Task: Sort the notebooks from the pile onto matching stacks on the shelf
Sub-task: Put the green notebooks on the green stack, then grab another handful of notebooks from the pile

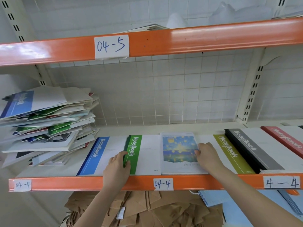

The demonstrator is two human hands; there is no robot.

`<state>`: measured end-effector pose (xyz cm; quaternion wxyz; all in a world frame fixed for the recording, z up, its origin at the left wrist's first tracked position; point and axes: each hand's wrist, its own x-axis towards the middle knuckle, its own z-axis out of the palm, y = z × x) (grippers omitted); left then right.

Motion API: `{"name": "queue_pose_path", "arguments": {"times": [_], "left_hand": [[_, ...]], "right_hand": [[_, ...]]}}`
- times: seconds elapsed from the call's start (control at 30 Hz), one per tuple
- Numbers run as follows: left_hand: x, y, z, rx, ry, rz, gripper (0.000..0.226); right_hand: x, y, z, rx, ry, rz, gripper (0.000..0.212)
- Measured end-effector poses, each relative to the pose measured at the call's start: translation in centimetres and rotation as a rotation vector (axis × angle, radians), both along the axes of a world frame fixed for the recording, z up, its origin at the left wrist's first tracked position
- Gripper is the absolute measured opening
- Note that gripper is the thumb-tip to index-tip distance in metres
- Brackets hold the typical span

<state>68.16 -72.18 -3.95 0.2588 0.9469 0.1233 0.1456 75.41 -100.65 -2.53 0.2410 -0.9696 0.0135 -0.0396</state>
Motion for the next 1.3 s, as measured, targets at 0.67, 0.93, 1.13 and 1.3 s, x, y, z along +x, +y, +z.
{"name": "queue_pose_path", "arguments": {"times": [0.67, 0.93, 1.13, 1.3], "left_hand": [[-2.5, 3.9, 4.9, -0.173, 0.005, -0.032, 0.029], [-7.3, 8.7, 16.0, -0.035, -0.503, 0.103, 0.026], [-5.4, 15.9, 21.0, 0.392, -0.297, 0.189, 0.038], [-3.0, 19.5, 22.2, 0.609, 0.1, 0.18, 0.074]], "right_hand": [[-1.7, 7.2, 4.5, -0.049, -0.094, 0.16, 0.029], [-2.2, 18.2, 10.0, 0.273, 0.093, 0.582, 0.021], [-1.4, 24.3, 14.4, 0.678, 0.327, 0.615, 0.011], [0.7, 27.7, 16.5, 1.056, 0.439, 0.453, 0.011]]}}
